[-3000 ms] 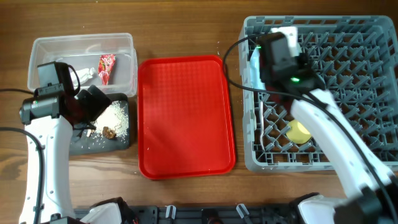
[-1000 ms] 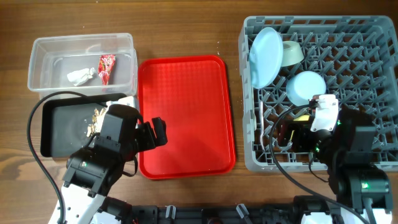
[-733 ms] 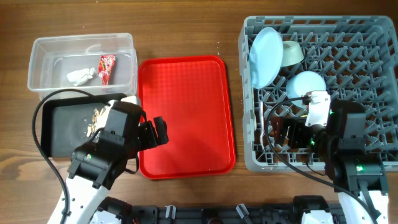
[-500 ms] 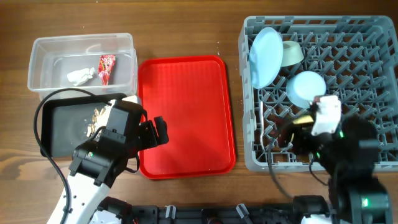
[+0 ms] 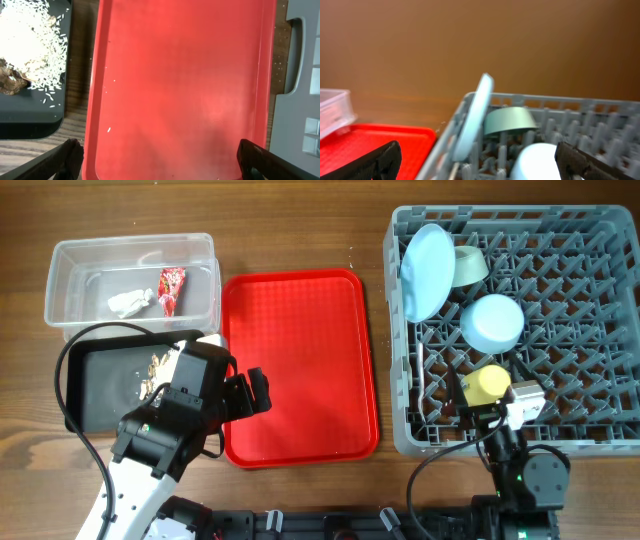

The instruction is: Sort waste into correct bins and load items into the dishwasher rack

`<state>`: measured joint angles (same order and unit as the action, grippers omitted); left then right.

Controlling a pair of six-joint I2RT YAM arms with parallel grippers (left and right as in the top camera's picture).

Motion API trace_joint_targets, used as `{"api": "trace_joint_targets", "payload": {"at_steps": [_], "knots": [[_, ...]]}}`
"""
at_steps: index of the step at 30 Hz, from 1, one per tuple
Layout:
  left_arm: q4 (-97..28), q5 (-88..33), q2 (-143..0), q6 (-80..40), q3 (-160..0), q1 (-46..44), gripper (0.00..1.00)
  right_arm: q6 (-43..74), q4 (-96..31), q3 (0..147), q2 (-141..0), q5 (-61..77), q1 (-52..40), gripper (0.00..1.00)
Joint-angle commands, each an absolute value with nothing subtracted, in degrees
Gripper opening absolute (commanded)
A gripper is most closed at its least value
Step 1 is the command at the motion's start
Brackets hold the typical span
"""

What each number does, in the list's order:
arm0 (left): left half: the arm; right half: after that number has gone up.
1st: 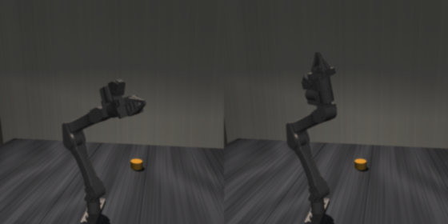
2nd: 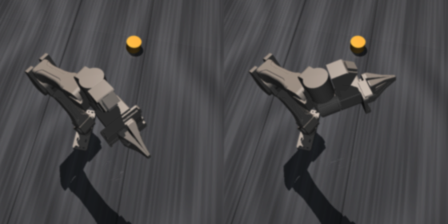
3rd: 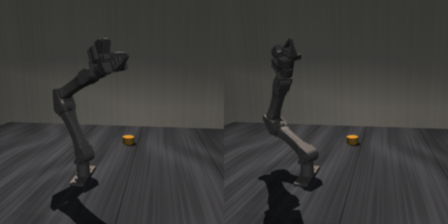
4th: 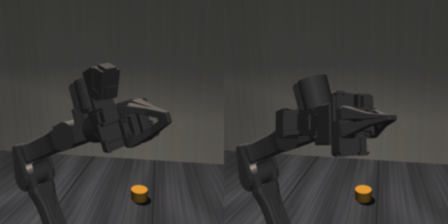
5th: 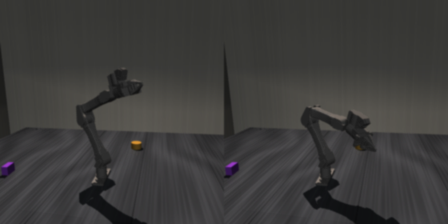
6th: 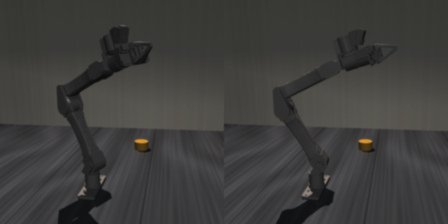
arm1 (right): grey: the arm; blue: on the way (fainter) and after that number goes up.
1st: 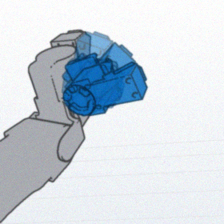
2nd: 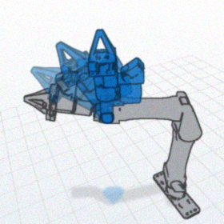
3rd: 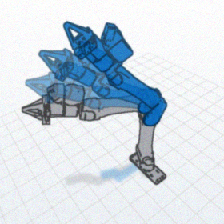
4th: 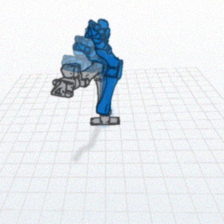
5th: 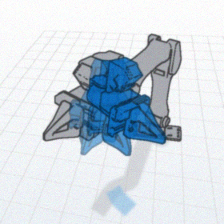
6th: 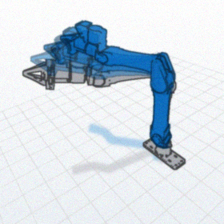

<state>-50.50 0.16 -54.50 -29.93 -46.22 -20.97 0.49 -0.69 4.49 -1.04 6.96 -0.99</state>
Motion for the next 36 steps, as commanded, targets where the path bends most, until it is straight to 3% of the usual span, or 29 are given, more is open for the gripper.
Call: {"api": "trace_joint_targets", "payload": {"at_steps": [1,26,29,36], "knots": [[-50.3,1.1,-54.5,-30.7,-46.0,-21.3,1.00,0.0,0.3,0.2,-0.2,0.5,-1.2,1.00],[-49.6,2.8,-53.1,-29.4,-46.0,-21.0,1.00,0.2,0.1,0.3,-0.2,2.8,-1.2,1.00],[-39.0,3.0,-47.8,-20.3,-43.2,-18.0,1.00,0.1,0.1,0.3,-0.2,2.8,-1.2,1.00],[-8.3,-0.9,-25.2,-16.5,-18.0,-6.6,1.00,0.1,0.1,0.3,-0.2,2.8,-1.2,1.00]]}}
